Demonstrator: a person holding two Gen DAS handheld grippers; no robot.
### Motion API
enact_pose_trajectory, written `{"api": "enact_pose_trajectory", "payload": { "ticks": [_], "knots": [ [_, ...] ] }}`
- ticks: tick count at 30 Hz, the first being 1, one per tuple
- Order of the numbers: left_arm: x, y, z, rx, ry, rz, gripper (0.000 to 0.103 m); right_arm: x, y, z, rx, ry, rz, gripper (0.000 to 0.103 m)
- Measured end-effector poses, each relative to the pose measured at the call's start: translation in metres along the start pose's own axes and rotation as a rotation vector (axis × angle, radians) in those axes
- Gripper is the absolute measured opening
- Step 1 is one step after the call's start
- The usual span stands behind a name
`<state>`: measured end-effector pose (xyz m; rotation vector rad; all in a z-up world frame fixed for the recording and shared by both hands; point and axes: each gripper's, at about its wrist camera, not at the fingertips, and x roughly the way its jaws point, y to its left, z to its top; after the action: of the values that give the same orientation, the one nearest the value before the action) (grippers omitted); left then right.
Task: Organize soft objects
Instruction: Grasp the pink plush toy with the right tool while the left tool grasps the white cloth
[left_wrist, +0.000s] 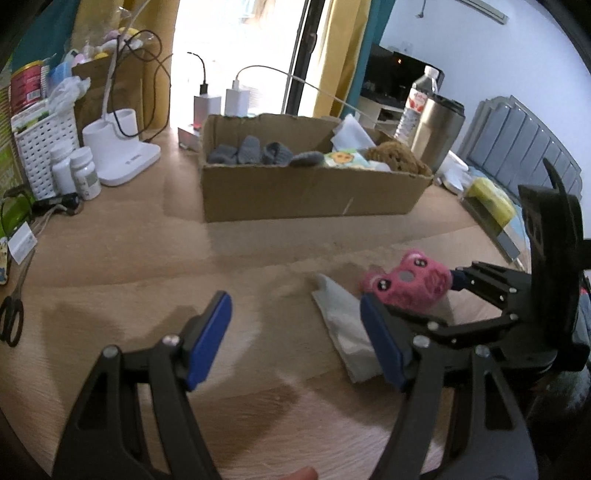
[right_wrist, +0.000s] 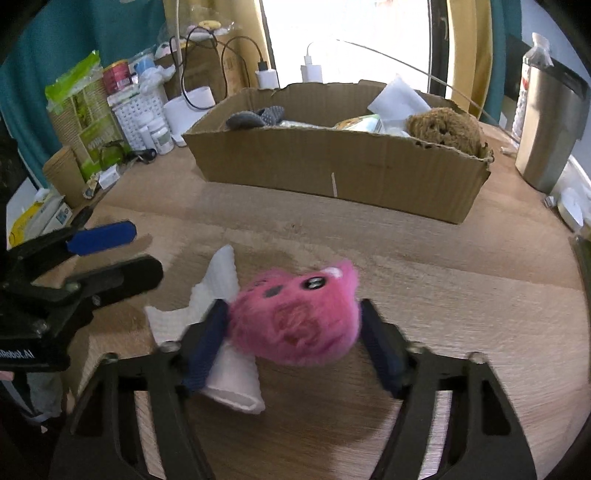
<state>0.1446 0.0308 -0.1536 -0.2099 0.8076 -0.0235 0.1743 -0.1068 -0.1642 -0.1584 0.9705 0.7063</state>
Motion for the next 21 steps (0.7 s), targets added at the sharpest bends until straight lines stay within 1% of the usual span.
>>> {"api": "enact_pose_trajectory", "payload": {
  "ticks": [1, 3, 5, 6, 8, 14, 21],
  "knots": [
    [0.001, -0.002, 0.000, 0.004, 0.004, 0.000, 0.074, -0.001, -0.001, 0.000, -0.002, -0.002, 0.002, 0.058],
    [0.003, -0.006, 0.000, 0.015, 0.011, 0.001, 0.074, -0.005, -0.003, 0.000, -0.002, -0.017, 0.014, 0.050],
    [0.005, -0.009, 0.000, 0.023, 0.018, 0.003, 0.074, -0.011, -0.006, 0.001, 0.003, -0.039, 0.030, 0.048],
    [0.006, -0.011, 0.000, 0.026, 0.020, 0.004, 0.074, -0.014, -0.007, 0.002, 0.003, -0.047, 0.030, 0.044],
    [0.006, -0.015, 0.002, 0.033, 0.023, 0.005, 0.074, -0.020, -0.011, 0.002, 0.009, -0.071, 0.028, 0.041],
    [0.013, -0.030, 0.003, 0.060, 0.040, -0.003, 0.074, -0.027, -0.030, -0.002, 0.030, -0.093, 0.017, 0.039],
    [0.022, -0.048, 0.001, 0.077, 0.073, -0.037, 0.074, -0.032, -0.044, -0.008, 0.057, -0.106, 0.019, 0.038]
  ]
}}
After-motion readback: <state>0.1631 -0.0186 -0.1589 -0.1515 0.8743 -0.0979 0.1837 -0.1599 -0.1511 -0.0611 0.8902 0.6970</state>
